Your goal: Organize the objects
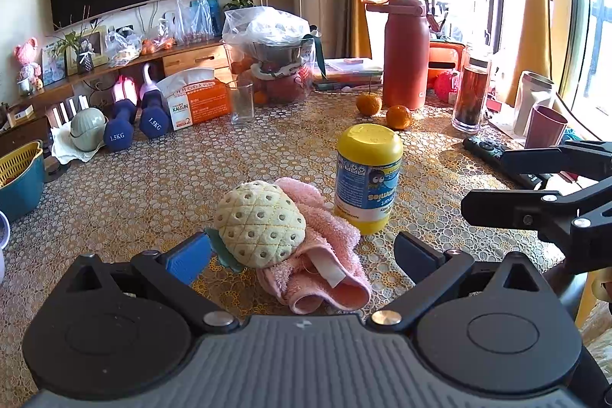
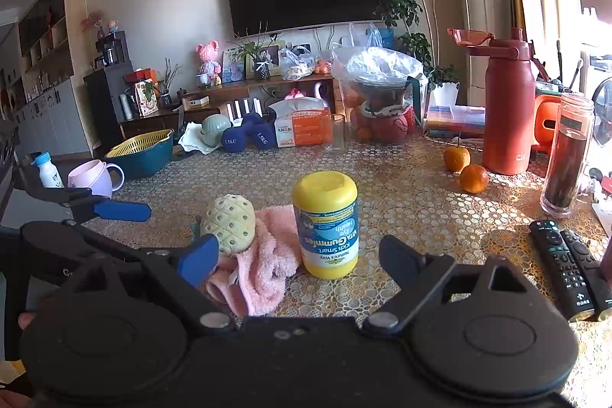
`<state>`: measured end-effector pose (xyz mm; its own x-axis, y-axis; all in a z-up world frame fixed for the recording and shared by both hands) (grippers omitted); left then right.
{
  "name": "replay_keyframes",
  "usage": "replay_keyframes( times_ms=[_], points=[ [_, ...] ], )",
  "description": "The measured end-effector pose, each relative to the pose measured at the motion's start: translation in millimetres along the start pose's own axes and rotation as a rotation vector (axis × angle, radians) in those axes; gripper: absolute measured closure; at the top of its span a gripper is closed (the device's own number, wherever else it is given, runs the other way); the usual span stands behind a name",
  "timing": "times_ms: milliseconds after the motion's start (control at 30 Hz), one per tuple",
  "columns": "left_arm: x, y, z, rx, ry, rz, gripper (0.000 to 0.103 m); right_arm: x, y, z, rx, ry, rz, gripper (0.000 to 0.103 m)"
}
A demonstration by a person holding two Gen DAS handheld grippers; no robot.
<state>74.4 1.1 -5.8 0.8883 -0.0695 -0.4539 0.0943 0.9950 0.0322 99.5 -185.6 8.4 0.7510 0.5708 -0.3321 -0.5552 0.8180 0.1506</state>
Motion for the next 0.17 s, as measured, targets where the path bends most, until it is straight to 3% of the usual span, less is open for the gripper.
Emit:
replay_keyframes(
  times_ms=[167],
  points=[
    [1.1, -1.3, -1.7, 0.012, -0.002, 0.007, 0.000, 0.9, -1.1, -0.8, 0.017, 0.003, -0.003, 0.012]
  ],
)
Point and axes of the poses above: each gripper's, at about its wrist camera, not at the fingertips, and x roughly the way its jaws point, y to its left, z to its top, the point moved 3 cm from there along x, roughly the way its jaws point, and after that the axes turned 8 degrees about -y, right-handed, at the moved point
